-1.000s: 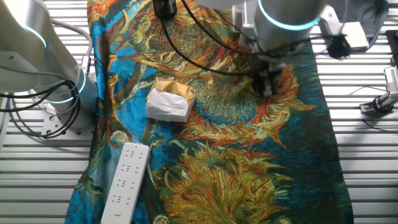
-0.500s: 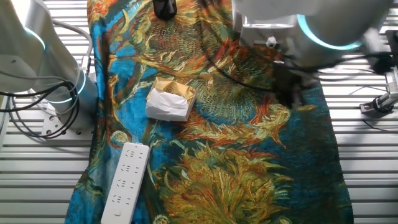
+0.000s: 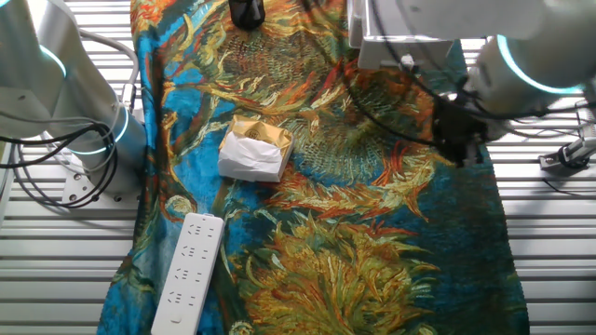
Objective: Use the gripper to push and close the drawer
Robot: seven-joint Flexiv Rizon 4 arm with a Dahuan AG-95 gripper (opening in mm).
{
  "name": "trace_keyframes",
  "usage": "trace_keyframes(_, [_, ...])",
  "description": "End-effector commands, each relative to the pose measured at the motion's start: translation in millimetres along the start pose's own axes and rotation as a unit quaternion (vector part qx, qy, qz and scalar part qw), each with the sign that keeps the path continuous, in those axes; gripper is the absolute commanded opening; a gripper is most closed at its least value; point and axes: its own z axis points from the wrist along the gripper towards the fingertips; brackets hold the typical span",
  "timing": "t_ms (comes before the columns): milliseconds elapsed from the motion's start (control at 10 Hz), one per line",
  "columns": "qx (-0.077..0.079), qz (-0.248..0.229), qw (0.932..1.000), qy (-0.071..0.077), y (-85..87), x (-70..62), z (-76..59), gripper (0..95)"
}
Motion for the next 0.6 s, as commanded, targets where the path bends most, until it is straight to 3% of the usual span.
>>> trace_keyframes(100, [-0.011, 0.015, 0.9998, -0.008, 15.4, -8.3, 9.0, 0.0])
trace_keyframes(600, [-0.025, 0.056, 0.9979, -0.018, 60.1, -23.6, 26.5, 0.0])
